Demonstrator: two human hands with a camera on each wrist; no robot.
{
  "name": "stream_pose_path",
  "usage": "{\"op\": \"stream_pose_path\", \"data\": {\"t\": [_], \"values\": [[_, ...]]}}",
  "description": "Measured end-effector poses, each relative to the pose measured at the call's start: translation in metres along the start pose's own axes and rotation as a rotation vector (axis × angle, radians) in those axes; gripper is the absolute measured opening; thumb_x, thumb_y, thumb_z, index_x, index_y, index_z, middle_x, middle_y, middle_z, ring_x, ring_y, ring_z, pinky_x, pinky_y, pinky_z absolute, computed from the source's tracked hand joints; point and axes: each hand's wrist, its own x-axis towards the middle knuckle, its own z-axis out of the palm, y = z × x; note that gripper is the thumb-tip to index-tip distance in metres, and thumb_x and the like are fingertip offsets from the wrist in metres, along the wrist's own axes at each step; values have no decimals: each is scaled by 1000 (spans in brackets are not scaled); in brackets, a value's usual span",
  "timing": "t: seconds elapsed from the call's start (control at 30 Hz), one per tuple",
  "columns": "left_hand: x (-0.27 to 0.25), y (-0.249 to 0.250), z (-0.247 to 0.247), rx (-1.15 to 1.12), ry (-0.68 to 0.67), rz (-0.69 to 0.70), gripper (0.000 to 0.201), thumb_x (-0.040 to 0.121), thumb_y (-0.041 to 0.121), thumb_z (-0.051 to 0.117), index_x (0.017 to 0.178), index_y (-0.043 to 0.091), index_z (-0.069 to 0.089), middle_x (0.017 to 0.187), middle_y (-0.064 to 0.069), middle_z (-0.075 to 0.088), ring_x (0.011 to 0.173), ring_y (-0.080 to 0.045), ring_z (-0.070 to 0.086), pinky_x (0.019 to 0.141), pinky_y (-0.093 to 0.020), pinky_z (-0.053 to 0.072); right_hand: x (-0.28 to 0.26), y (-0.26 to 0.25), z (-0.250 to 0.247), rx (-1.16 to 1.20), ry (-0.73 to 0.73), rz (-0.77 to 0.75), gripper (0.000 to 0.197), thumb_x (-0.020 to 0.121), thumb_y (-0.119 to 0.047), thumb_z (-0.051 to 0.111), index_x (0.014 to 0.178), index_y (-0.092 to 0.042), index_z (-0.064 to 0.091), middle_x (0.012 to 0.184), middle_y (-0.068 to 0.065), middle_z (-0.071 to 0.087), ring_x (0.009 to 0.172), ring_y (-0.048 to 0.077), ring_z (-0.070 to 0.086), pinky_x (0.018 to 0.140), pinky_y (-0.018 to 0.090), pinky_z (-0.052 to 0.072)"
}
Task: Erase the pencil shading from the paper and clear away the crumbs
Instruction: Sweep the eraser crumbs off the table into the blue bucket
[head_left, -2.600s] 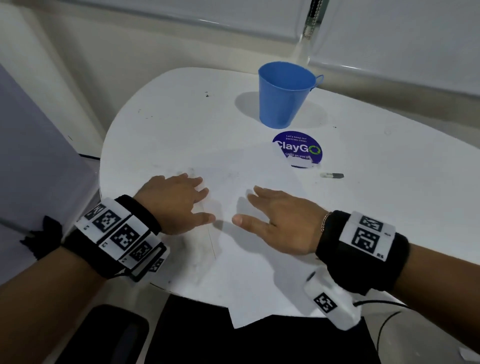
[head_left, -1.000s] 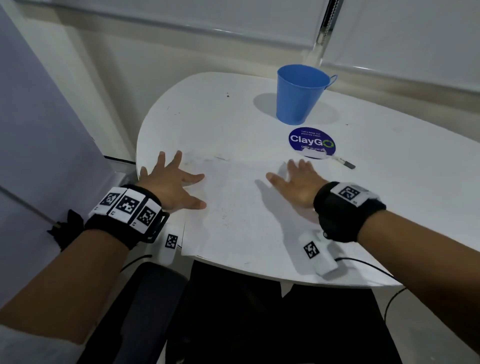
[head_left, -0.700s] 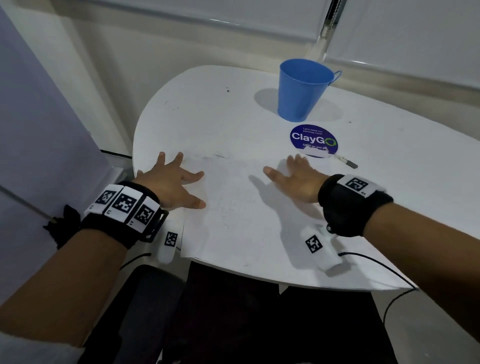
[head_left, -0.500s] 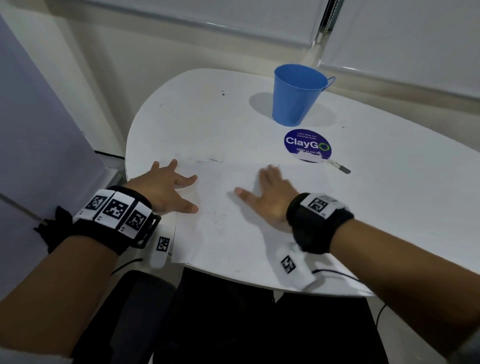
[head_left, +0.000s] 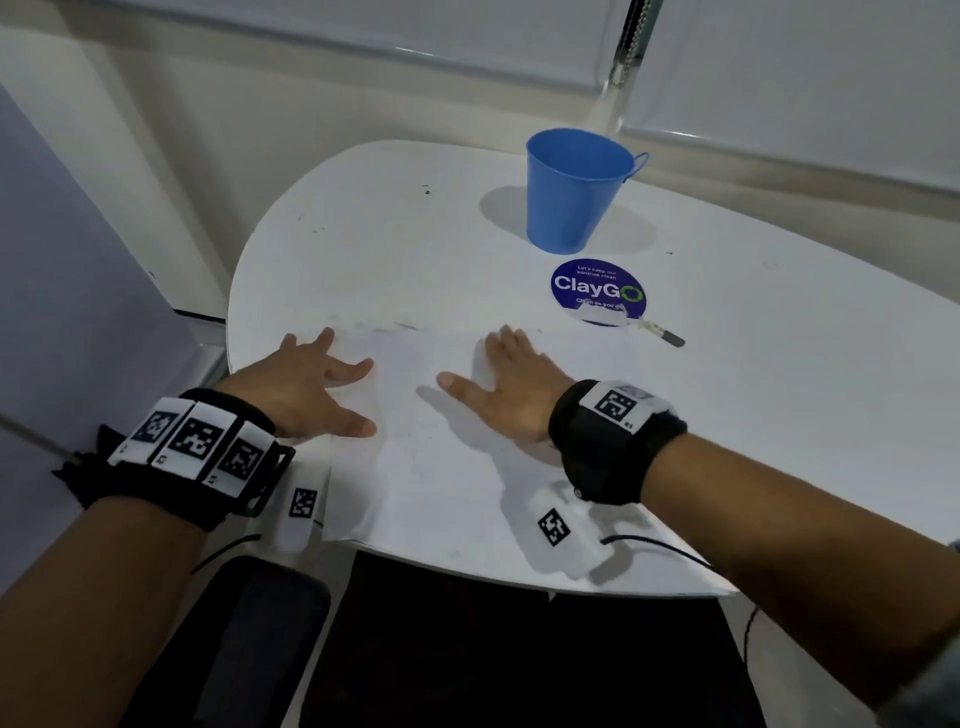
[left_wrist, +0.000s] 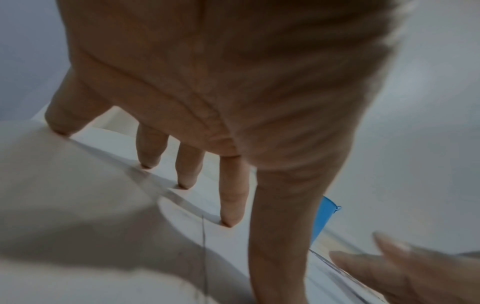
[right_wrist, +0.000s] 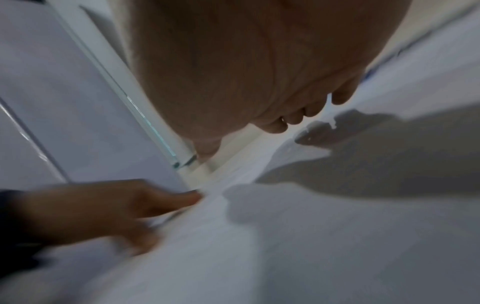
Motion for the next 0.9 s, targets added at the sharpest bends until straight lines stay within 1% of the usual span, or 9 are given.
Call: {"op": "stream_pose_path", "data": {"t": [0.1,0.27,0.43,0.53,0.63,0.7,0.77,0.83,0.9], "values": [[-3,2,0,-21,0,3,91,77,56,80,152,51,29,168,10,-9,154,-19,-16,125,-47,4,12,23,-10,-15,101,164,99,91,-77,21,157,-8,-6,164,10,-14,152,21,-14,123,43,0],[-4,3,-1,-27,10,2,90,78,54,80,152,49,29,168,10,-8,154,-19,-15,125,-48,5,-2,1,-2,-7,-80,-91,97,91,-76,23,158,-10,-3,165,4,-9,152,16,-10,124,40,1],[-4,3,-1,-24,4,4,90,78,54,80,152,49,29,168,10,-7,154,-18,-15,125,-47,5,6,37,-22,33,85,141,97,92,-75,24,157,-7,1,165,10,-6,152,21,-7,124,41,5],[-3,2,0,-33,4,1,90,78,54,80,152,50,29,168,11,-7,154,-18,-15,125,-47,6,2,33,-11,27,12,41,98,89,-78,27,158,-14,1,165,2,-8,153,19,-3,124,40,6],[-5,3,-2,-13,-2,3,89,78,55,79,152,50,29,168,12,-6,154,-17,-14,125,-47,6,-2,37,-16,255,-11,-92,79,94,-65,42,156,-18,23,163,-1,22,149,19,22,122,37,19],[-7,2,-6,4,-12,16,87,78,59,77,151,51,31,168,13,-5,155,-15,-11,125,-46,7,0,67,-39,326,238,6,62,94,-54,54,145,-19,47,151,3,45,137,23,44,114,37,34],[-11,4,-13,-21,32,55,82,74,64,76,146,52,40,168,14,3,155,-14,-1,125,-41,9,-1,104,-67,139,417,183,49,95,-45,55,137,-20,55,143,7,53,128,28,51,106,34,41],[-19,15,-25,-84,156,123,63,74,58,79,133,50,57,164,14,25,151,-14,23,120,-31,18,-1,135,-84,-48,362,365,48,97,-38,53,139,-15,53,143,12,53,128,32,52,104,35,41],[-29,39,-38,-175,294,227,34,81,39,82,113,46,70,142,14,57,127,-6,54,107,-23,34,3,154,-87,-118,252,437,43,97,-32,53,134,-10,54,140,15,54,126,34,52,103,37,43]]}}
